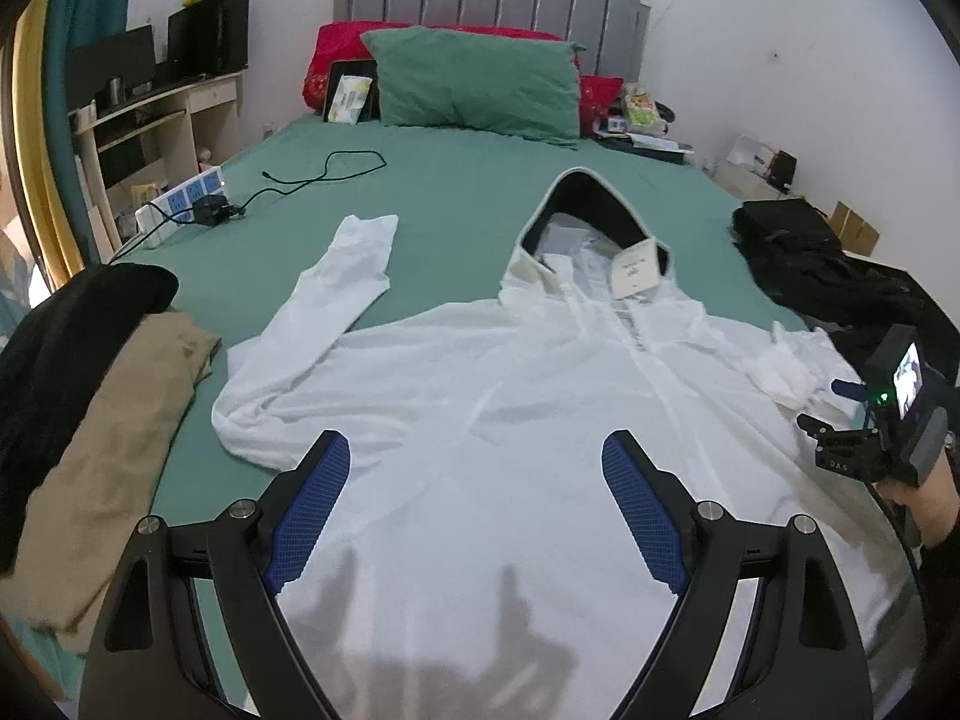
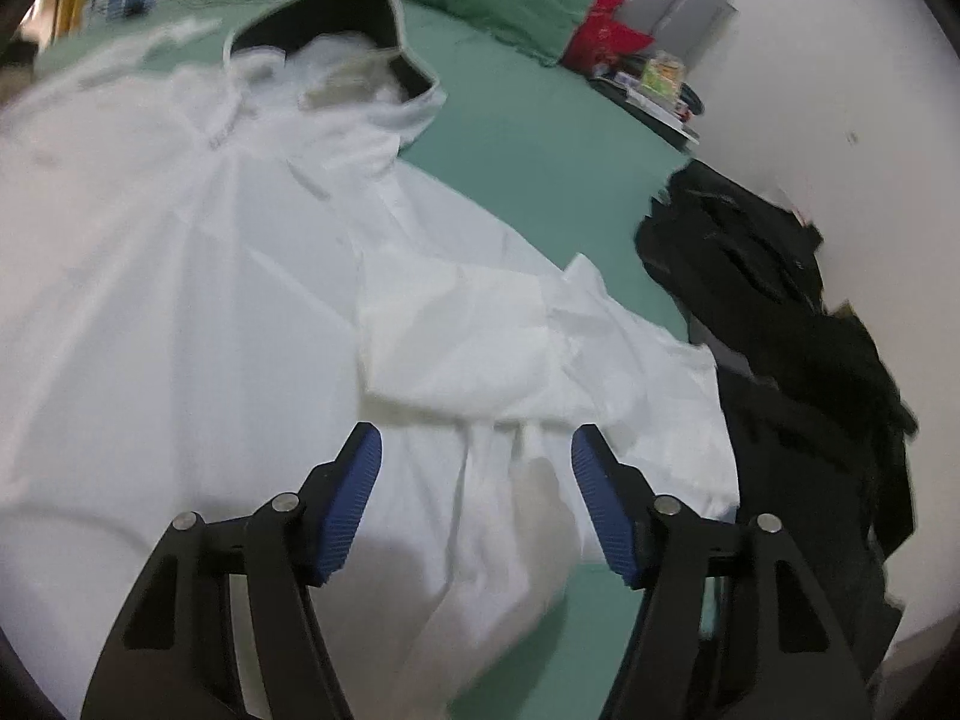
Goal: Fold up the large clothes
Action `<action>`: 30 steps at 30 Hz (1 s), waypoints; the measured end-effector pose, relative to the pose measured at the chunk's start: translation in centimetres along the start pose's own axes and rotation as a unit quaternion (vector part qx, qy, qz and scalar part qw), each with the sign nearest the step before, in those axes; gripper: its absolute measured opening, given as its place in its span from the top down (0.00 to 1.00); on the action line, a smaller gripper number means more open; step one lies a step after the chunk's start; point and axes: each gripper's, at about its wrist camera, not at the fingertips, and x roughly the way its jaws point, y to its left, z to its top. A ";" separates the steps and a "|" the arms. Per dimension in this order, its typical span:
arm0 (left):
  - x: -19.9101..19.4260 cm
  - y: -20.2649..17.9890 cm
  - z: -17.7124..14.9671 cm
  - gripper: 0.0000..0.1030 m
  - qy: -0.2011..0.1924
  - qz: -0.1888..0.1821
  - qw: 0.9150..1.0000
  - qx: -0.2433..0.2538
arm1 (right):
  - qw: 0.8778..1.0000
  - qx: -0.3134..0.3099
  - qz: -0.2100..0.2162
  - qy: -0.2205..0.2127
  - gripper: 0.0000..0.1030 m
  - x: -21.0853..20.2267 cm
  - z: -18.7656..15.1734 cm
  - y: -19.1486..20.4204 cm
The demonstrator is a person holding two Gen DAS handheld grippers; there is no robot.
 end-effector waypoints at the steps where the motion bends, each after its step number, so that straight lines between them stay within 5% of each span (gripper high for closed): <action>1: 0.6 0.3 0.1 0.14 0.003 -0.001 1.000 -0.001 | 1.000 -0.006 -0.003 0.002 0.44 0.7 0.2 0.0; 4: 1.6 1.1 0.4 0.14 0.003 -0.004 1.000 0.006 | 1.000 -0.011 0.005 -0.005 0.56 1.7 1.1 0.2; 5: 1.8 1.3 0.5 0.14 0.003 -0.004 1.000 0.012 | 1.000 -0.011 0.008 -0.012 0.66 1.6 1.5 0.2; 6: 2.0 1.5 0.7 0.14 0.002 -0.006 1.000 0.017 | 1.000 -0.011 0.014 -0.019 0.92 1.6 2.0 0.3; 7: 2.2 1.8 0.8 0.14 0.001 -0.009 1.000 0.022 | 1.000 -0.008 0.015 -0.022 0.98 1.5 2.3 0.4; 16: 1.3 5.6 1.3 0.14 -0.034 -0.004 0.999 0.026 | 0.996 0.011 0.011 -0.085 0.99 -4.0 8.7 3.1; 24: 1.4 9.5 1.5 0.14 -0.031 0.012 0.999 0.001 | 0.988 0.022 0.079 -0.132 0.99 -8.3 16.5 11.4; 30: 2.4 13.2 1.1 0.14 -0.004 0.009 0.999 -0.052 | 0.982 0.035 0.134 -0.126 0.99 -8.1 19.3 17.6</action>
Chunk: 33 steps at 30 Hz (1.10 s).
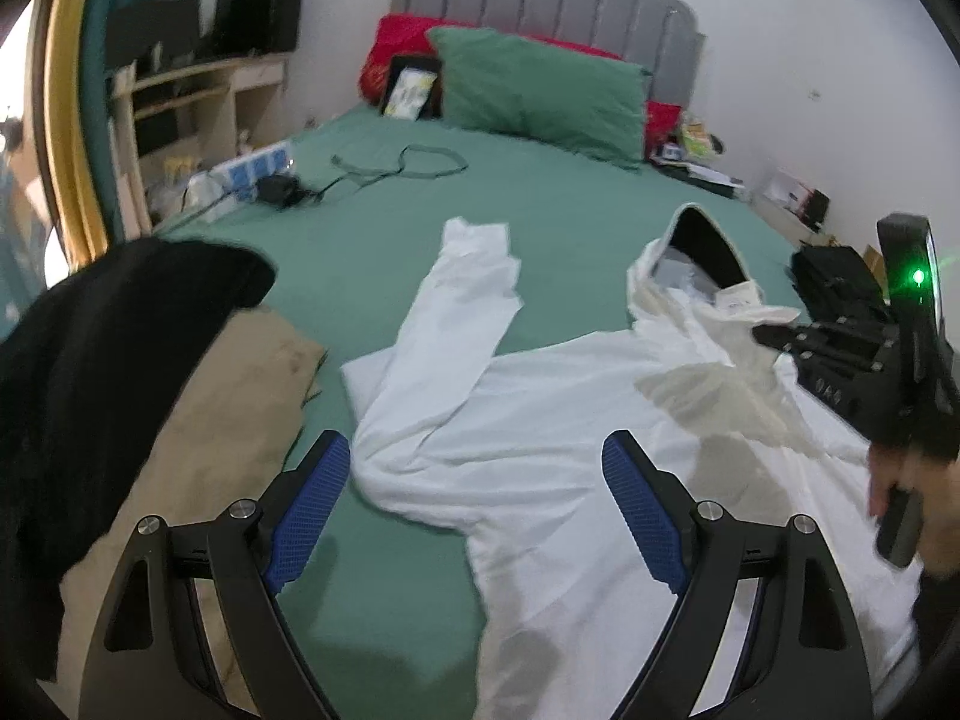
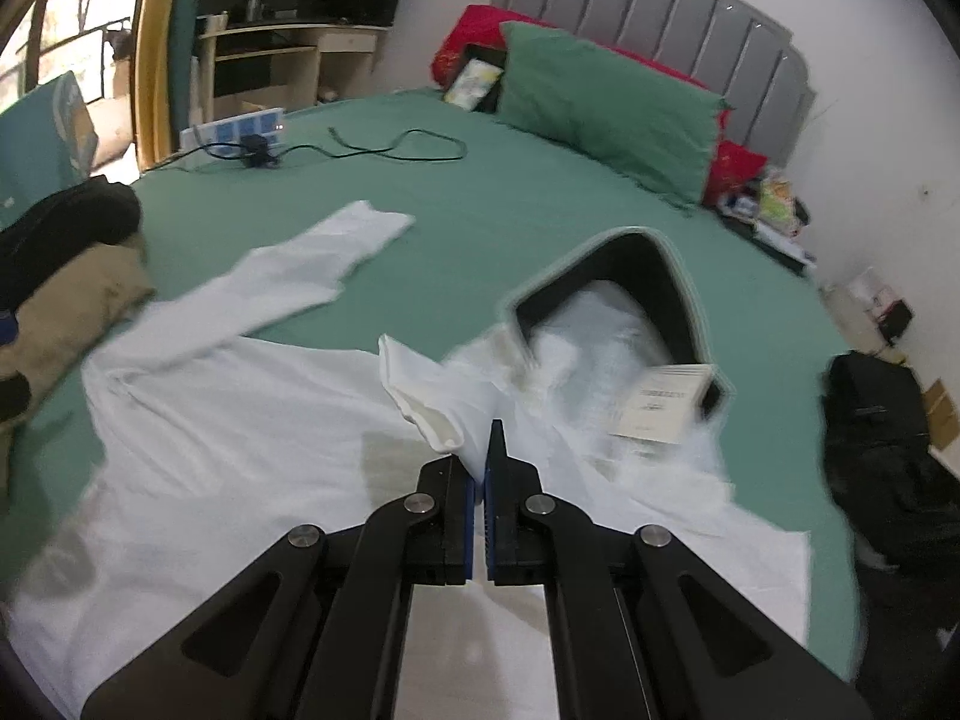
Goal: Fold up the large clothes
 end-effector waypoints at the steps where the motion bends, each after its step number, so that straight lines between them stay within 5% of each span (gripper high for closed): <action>1: 0.1 0.5 0.0 0.14 0.002 -0.002 1.000 -0.008 | 1.000 0.000 0.005 0.002 0.99 0.4 0.1 0.8; 11: 2.0 2.8 0.8 0.14 0.005 0.008 0.999 -0.036 | 0.994 0.034 0.079 0.073 0.93 6.7 -1.5 4.9; 15: 4.5 2.5 2.2 0.15 0.015 0.011 0.999 -0.026 | 0.988 0.055 0.126 0.063 0.40 5.4 -2.3 3.4; 25: 16.3 2.3 10.0 0.23 0.039 0.009 0.999 -0.019 | 0.995 0.039 0.090 0.017 0.39 -0.2 -4.7 -3.7; 28: 21.0 3.0 12.0 0.39 0.079 0.033 0.996 -0.036 | 0.997 0.031 0.075 0.015 0.39 -1.3 -5.6 -6.3; 31: 24.2 2.4 13.0 0.41 0.101 0.045 0.994 -0.015 | 0.998 0.024 0.060 0.015 0.39 -2.2 -6.9 -8.7; 33: 26.5 2.3 13.1 0.60 0.139 0.058 0.988 -0.022 | 0.998 0.025 0.053 0.017 0.39 -2.9 -8.1 -10.7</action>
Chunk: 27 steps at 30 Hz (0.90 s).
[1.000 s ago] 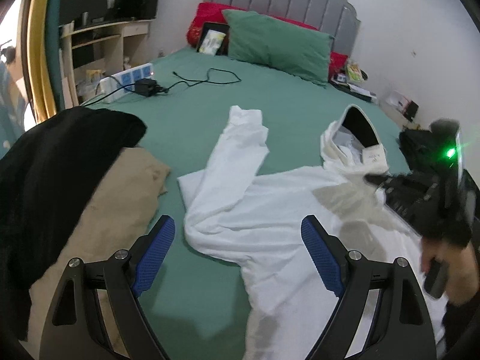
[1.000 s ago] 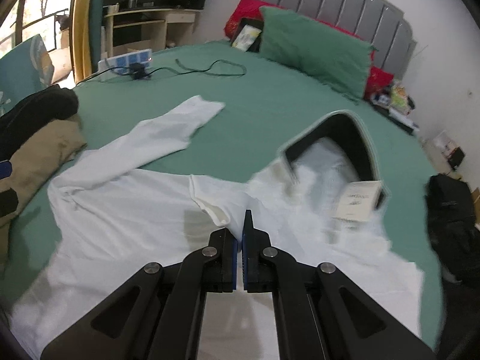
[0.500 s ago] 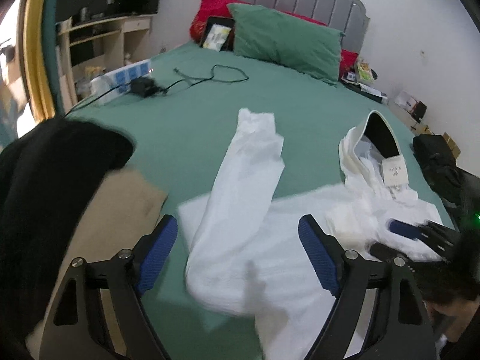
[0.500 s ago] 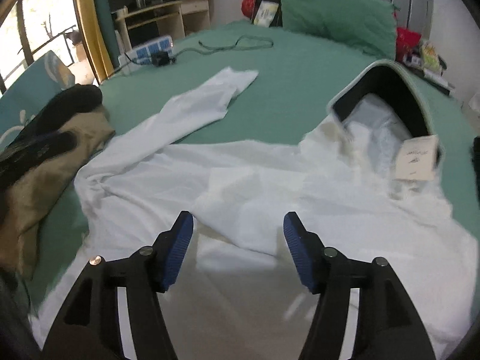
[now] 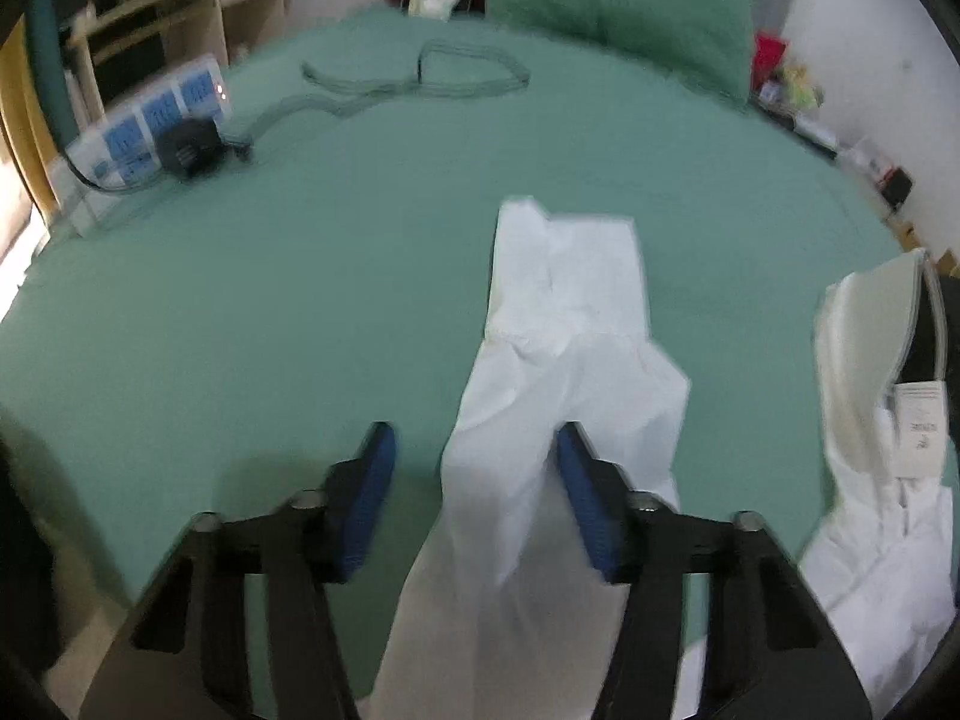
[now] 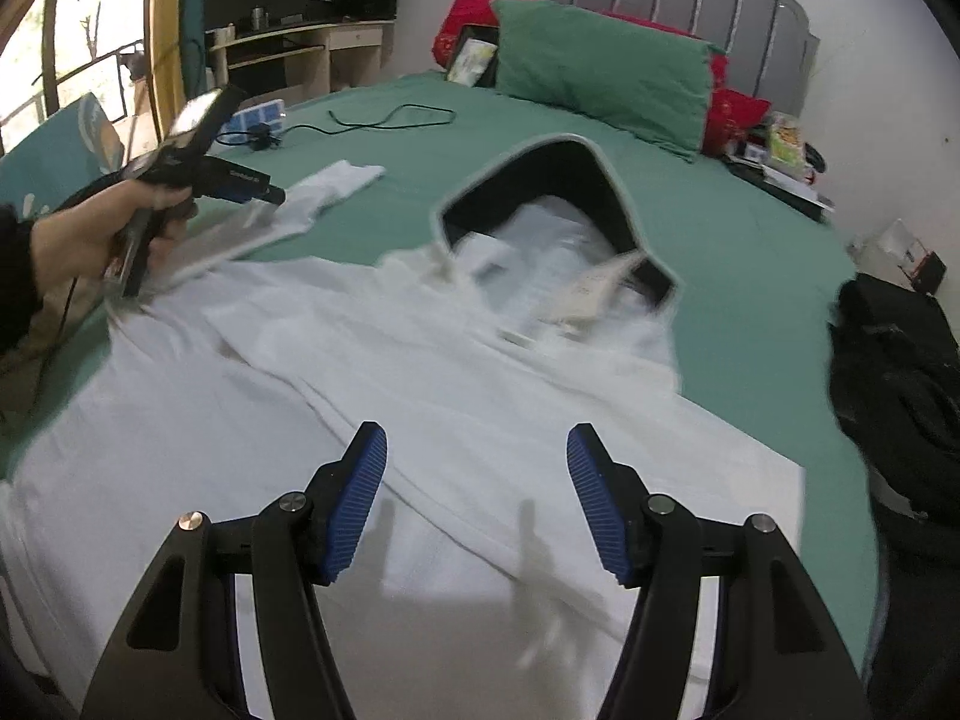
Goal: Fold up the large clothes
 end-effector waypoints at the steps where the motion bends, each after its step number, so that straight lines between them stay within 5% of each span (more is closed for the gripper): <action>1: -0.1 -0.2 0.1 0.71 -0.013 0.013 1.000 0.001 | 1.000 0.002 -0.002 0.001 0.39 -0.3 -0.4 -0.6; 2: -0.1 -0.5 0.2 0.96 -0.010 0.013 1.000 0.001 | 1.000 0.007 -0.005 0.000 0.39 -0.6 -0.9 -1.4; 3: -0.1 -0.8 0.3 0.98 0.001 -0.002 1.000 -0.008 | 1.000 0.010 -0.006 -0.001 0.39 -0.8 -1.1 -1.9; 5: -1.2 -1.3 0.3 0.98 -0.011 0.007 1.000 -0.018 | 1.000 0.026 -0.006 -0.008 0.39 -1.5 -1.9 -3.3; 10: -9.0 -4.7 1.0 0.98 -0.112 0.006 0.994 -0.016 | 0.996 0.083 0.025 -0.022 0.39 -2.9 -3.0 -6.3; 18: -19.7 -16.0 -0.2 0.98 -0.186 -0.029 0.981 0.049 | 0.982 0.172 0.051 -0.062 0.39 -6.2 -4.8 -11.0; 23: -21.3 -24.4 -4.1 0.98 -0.177 -0.064 0.977 0.104 | 0.972 0.218 0.041 -0.074 0.39 -8.3 -6.8 -14.1; 27: -18.8 -29.5 -8.8 0.98 -0.119 -0.105 0.980 0.123 | 0.964 0.251 0.025 -0.080 0.39 -9.9 -8.1 -16.9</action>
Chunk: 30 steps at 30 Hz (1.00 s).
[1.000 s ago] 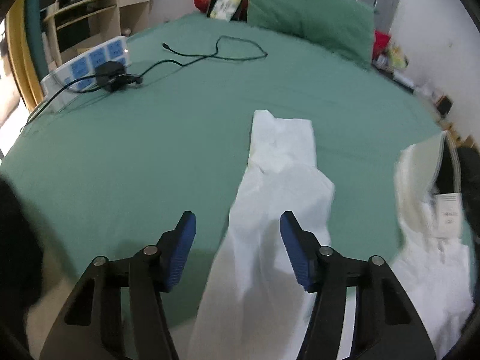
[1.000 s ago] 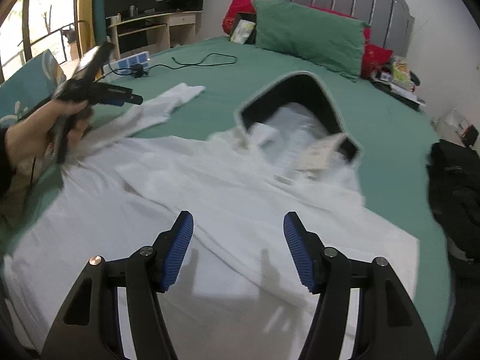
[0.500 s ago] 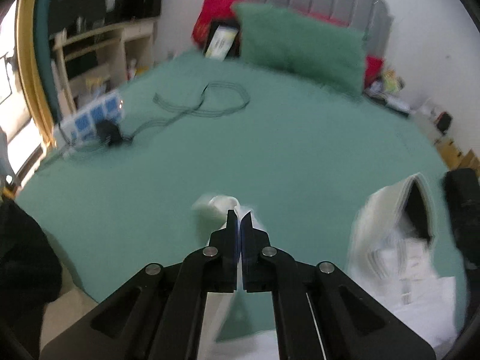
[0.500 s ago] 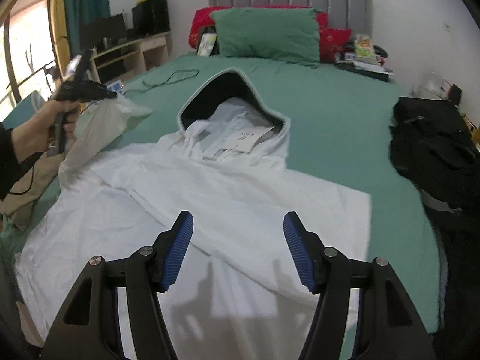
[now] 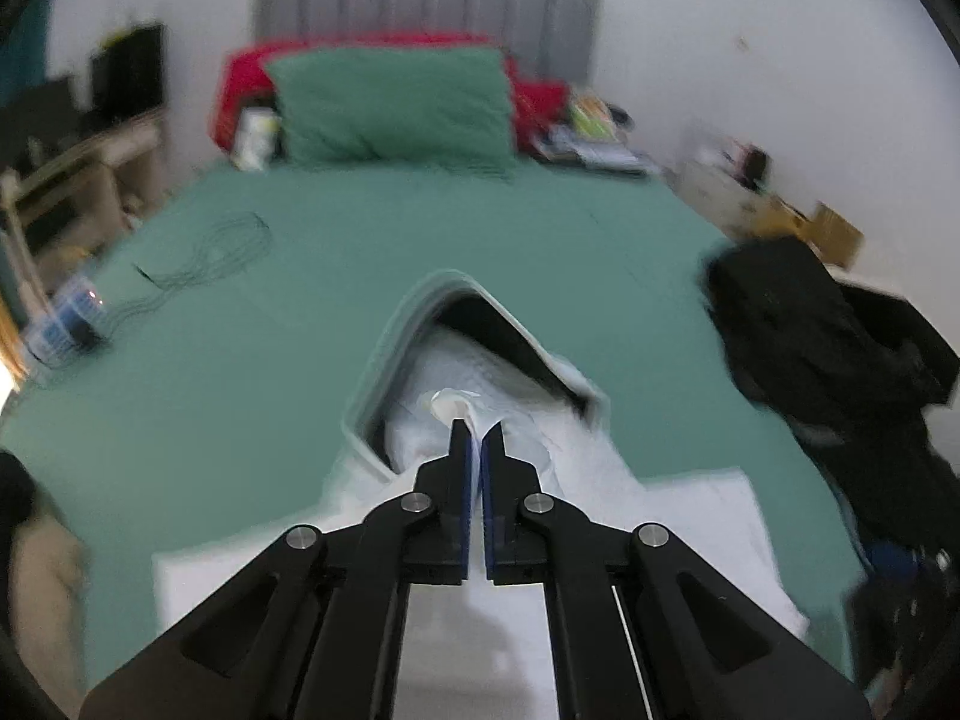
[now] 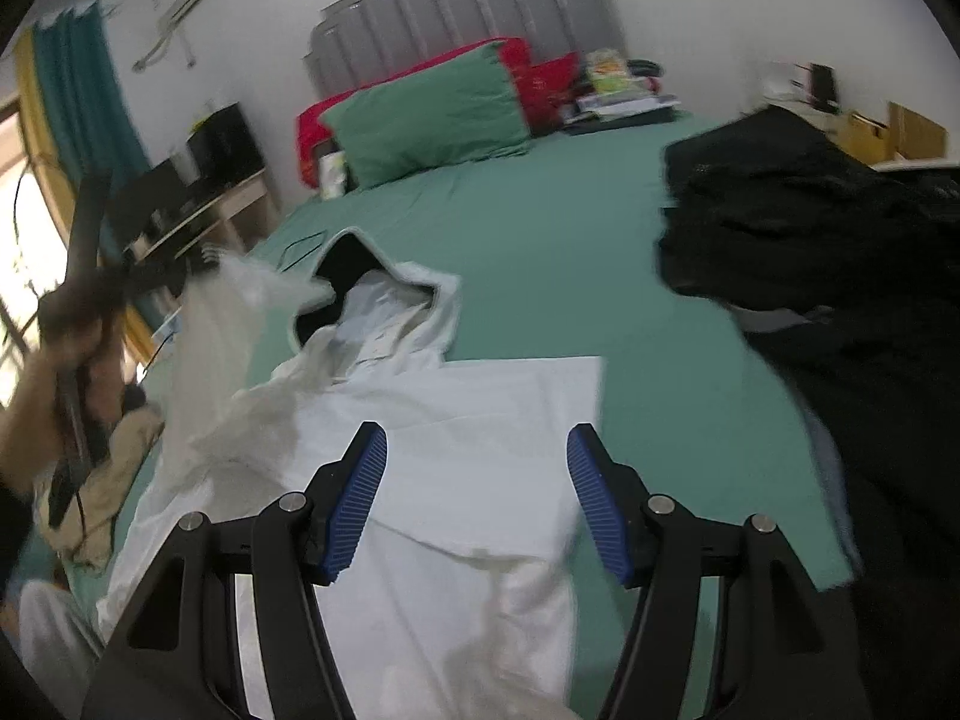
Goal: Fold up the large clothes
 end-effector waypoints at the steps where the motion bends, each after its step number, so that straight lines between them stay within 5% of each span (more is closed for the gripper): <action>1: 1.2 -1.3 -1.5 0.89 0.028 -0.022 0.999 0.006 | 1.000 0.002 -0.003 -0.002 0.39 -0.4 0.1 -0.5; 4: 3.7 -3.4 -5.8 0.52 0.090 -0.063 0.994 0.008 | 1.000 0.013 -0.025 -0.005 0.39 -1.1 0.2 -2.1; 5: 4.2 -3.5 -6.9 0.50 0.105 -0.071 0.992 0.010 | 0.999 0.022 -0.026 -0.003 0.39 -1.2 0.3 -2.7; 11: 1.6 0.4 -10.6 0.49 0.126 -0.082 0.988 0.013 | 0.998 0.044 -0.032 0.013 0.39 -0.2 0.2 -3.7; 19: -3.2 14.3 -10.8 0.49 0.070 0.042 0.997 0.016 | 0.998 -0.021 -0.017 0.053 0.39 5.1 -1.0 3.2; 22: -2.0 19.0 -11.3 0.49 0.072 0.084 0.994 0.012 | 0.996 -0.064 -0.018 0.066 0.39 8.8 -0.8 7.8; 27: 1.9 24.5 -12.4 0.49 0.072 0.075 0.994 -0.043 | 0.986 -0.130 -0.009 0.103 0.39 16.0 0.2 15.8; 30: 5.0 25.2 -13.1 0.49 0.119 0.085 0.989 -0.030 | 0.978 -0.139 -0.031 0.154 0.40 20.9 0.2 17.1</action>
